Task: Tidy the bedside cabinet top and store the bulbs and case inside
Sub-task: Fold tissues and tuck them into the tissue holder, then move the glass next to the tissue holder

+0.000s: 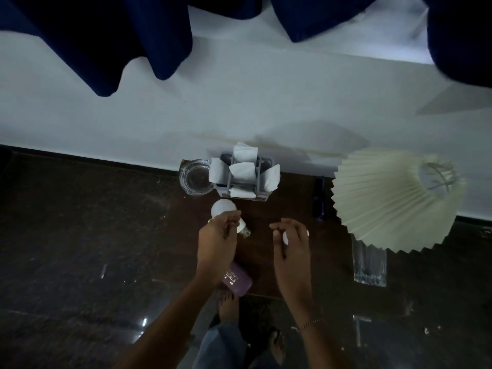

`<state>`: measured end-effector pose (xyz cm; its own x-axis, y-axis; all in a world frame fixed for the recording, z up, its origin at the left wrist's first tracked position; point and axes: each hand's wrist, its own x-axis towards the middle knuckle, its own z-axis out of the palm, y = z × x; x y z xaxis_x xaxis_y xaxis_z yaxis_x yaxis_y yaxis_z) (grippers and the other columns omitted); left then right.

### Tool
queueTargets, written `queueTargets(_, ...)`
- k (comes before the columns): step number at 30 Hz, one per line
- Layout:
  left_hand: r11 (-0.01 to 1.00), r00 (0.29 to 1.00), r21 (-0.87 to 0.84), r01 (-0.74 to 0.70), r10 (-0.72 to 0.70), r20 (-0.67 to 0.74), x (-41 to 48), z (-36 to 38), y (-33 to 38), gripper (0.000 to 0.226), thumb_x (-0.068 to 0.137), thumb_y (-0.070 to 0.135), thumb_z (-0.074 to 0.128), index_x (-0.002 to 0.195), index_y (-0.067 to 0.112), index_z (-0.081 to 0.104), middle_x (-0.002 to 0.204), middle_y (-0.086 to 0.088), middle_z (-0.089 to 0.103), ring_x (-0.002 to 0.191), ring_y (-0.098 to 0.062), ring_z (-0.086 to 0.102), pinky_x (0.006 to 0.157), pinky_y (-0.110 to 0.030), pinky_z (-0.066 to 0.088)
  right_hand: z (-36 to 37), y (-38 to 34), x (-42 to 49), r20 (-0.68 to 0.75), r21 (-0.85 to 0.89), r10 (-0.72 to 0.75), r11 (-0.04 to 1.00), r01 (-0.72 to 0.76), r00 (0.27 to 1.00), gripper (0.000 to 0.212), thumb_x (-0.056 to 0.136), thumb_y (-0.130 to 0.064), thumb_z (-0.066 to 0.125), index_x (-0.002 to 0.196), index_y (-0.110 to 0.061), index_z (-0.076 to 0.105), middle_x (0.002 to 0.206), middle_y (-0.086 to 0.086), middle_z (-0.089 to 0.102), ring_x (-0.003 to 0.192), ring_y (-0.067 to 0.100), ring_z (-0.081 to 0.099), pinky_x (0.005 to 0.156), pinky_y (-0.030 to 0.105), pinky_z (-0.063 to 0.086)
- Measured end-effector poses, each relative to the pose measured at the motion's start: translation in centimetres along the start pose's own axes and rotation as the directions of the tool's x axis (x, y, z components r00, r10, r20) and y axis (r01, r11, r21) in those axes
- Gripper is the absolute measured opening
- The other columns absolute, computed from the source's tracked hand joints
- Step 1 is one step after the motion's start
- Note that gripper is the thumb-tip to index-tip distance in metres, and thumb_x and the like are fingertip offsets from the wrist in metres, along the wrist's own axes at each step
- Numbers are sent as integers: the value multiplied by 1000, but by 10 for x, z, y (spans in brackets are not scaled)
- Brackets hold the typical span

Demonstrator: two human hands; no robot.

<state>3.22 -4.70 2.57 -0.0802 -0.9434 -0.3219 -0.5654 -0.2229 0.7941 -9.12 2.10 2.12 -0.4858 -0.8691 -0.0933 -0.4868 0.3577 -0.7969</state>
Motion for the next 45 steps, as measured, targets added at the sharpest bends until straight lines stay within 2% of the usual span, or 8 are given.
queueTargets(7,995,992,-11,101,-99,81,-53,48,2,27,92,7,46,109,14,66,95,2,67,95,-16,64,87,-29,50,-36,31,-33,-85,42,34,999,-30,996,19,93,-9,48,104,-11,63,110,0,55,100,8,55,89,6,40)
queueTargets(12,984,962,-64,167,-148,228,-82,105,7,30,91,8,47,113,13,65,111,-4,69,104,-17,64,96,-39,50,-84,77,-55,-186,4,81,997,-82,979,21,91,-5,49,101,-15,64,103,0,61,92,0,55,82,1,39)
queueTargets(17,961,907,-107,257,-201,371,-89,154,22,27,93,22,48,113,15,65,101,2,68,98,-16,65,94,-38,52,-127,119,-45,-327,-66,154,981,-185,932,21,89,1,51,105,-5,64,107,12,59,92,17,58,78,17,43)
queueTargets(23,918,824,-134,372,-261,504,-79,205,42,38,91,18,48,128,13,55,114,-4,63,95,-15,61,88,-31,50,-143,158,-1,-146,-9,446,892,-452,883,40,95,-22,44,132,-7,43,131,15,44,121,28,46,103,47,41)
queueTargets(27,897,770,-127,424,-283,572,-67,232,60,23,89,12,45,102,10,63,94,-7,61,92,-24,58,76,-32,45,-138,178,15,4,81,540,839,-538,842,36,95,-36,43,119,-11,53,114,10,58,94,21,57,78,32,43)
queueTargets(34,820,716,-179,543,-341,609,-64,248,54,31,91,23,51,115,5,61,120,-17,62,112,-33,59,102,-46,45,-137,188,9,58,164,611,774,-612,789,17,89,-32,55,77,-20,60,73,-4,60,68,15,56,54,25,36)
queueTargets(40,695,674,-336,635,-288,680,-90,205,40,29,89,13,57,113,-3,63,109,-21,66,90,-29,67,82,-34,56,-138,154,-29,45,131,585,800,-585,810,29,80,-28,70,105,-17,61,94,-4,66,76,4,61,57,16,41)
queueTargets(45,833,768,-222,506,-319,555,-103,140,20,39,67,30,80,99,14,64,104,-9,72,99,-26,68,93,-43,53,-115,93,-63,48,164,514,842,-514,856,39,71,-20,78,103,-17,57,91,-9,62,78,-5,58,58,5,45)
